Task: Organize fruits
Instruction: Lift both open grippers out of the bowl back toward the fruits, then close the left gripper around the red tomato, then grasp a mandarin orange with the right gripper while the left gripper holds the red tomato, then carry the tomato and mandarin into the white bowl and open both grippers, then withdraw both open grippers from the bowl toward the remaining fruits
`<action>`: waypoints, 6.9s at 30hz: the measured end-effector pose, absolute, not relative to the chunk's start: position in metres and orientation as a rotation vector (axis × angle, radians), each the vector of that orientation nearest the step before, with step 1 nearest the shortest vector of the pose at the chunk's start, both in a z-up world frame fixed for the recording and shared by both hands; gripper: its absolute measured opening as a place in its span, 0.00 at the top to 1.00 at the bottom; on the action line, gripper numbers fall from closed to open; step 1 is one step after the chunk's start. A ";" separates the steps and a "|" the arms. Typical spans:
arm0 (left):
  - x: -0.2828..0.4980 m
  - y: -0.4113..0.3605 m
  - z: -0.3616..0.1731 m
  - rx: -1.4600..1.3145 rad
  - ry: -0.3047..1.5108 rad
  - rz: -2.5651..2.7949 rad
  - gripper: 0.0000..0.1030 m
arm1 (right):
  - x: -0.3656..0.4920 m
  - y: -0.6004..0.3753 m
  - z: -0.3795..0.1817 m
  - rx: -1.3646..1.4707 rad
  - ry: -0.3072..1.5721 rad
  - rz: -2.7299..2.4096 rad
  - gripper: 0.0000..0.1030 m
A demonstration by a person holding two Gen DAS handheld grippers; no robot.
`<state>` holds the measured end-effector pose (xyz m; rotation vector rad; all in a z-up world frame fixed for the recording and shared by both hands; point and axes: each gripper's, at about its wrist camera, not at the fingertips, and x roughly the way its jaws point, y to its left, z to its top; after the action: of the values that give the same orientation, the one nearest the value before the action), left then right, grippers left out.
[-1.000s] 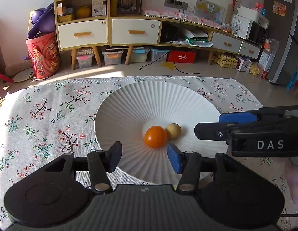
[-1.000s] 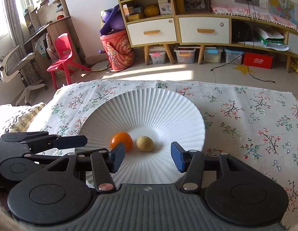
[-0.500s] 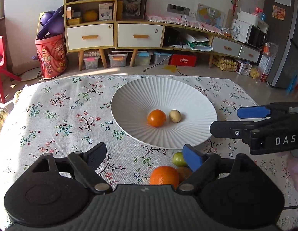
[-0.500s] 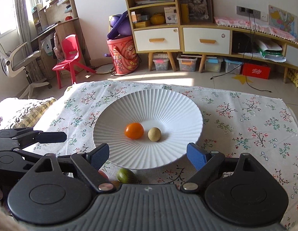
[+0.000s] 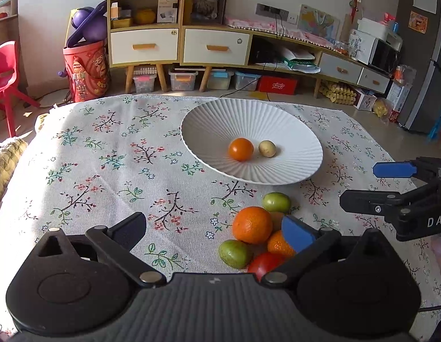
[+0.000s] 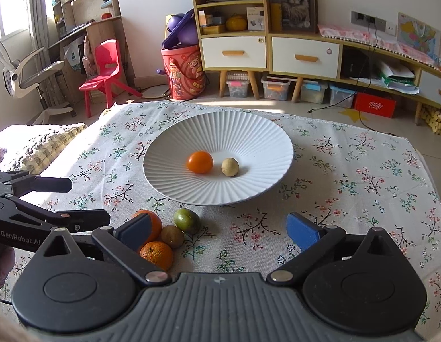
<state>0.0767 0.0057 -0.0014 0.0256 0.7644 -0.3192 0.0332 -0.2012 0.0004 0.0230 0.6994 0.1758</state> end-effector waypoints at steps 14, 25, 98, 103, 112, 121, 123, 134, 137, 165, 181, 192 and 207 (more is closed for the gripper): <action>0.049 0.018 -0.025 0.062 0.796 -0.318 0.11 | 0.011 -0.188 -0.025 -0.074 0.708 0.205 0.01; 0.042 0.009 -0.039 0.072 0.828 -0.356 0.11 | 0.009 -0.184 -0.037 -0.094 0.757 0.212 0.01; 0.046 0.013 -0.031 0.100 0.878 -0.364 0.77 | 0.028 -0.139 -0.042 -0.129 0.789 0.321 0.69; 0.046 0.013 -0.028 0.096 0.871 -0.365 0.77 | 0.024 -0.143 -0.037 -0.116 0.782 0.330 0.69; 0.052 0.009 -0.015 0.083 0.836 -0.370 0.77 | 0.021 -0.159 -0.022 -0.071 0.759 0.307 0.70; 0.069 0.000 0.003 0.055 0.780 -0.373 0.77 | 0.039 -0.175 -0.004 -0.048 0.708 0.244 0.70; 0.074 -0.004 0.006 0.050 0.762 -0.372 0.77 | 0.046 -0.178 -0.001 -0.042 0.702 0.228 0.70; 0.107 -0.025 0.011 0.052 0.701 -0.387 0.77 | 0.079 -0.187 -0.002 -0.041 0.694 0.182 0.70; 0.116 -0.029 0.008 0.062 0.705 -0.402 0.77 | 0.087 -0.190 -0.003 -0.037 0.694 0.195 0.70; 0.157 -0.056 -0.024 0.124 0.734 -0.465 0.75 | 0.127 -0.206 -0.022 0.020 0.753 0.187 0.69; 0.139 -0.045 -0.010 0.118 0.723 -0.476 0.45 | 0.110 -0.207 -0.004 0.026 0.752 0.186 0.44; 0.116 -0.028 -0.002 0.102 0.713 -0.466 0.33 | 0.080 -0.209 0.002 0.010 0.718 0.187 0.33; 0.083 0.002 -0.010 0.092 0.724 -0.395 0.15 | 0.051 -0.204 -0.005 0.006 0.700 0.191 0.15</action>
<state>0.0831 0.0019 -0.0102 0.0925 0.7239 -0.3949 0.0510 -0.2036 -0.0049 0.0058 0.7001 0.1909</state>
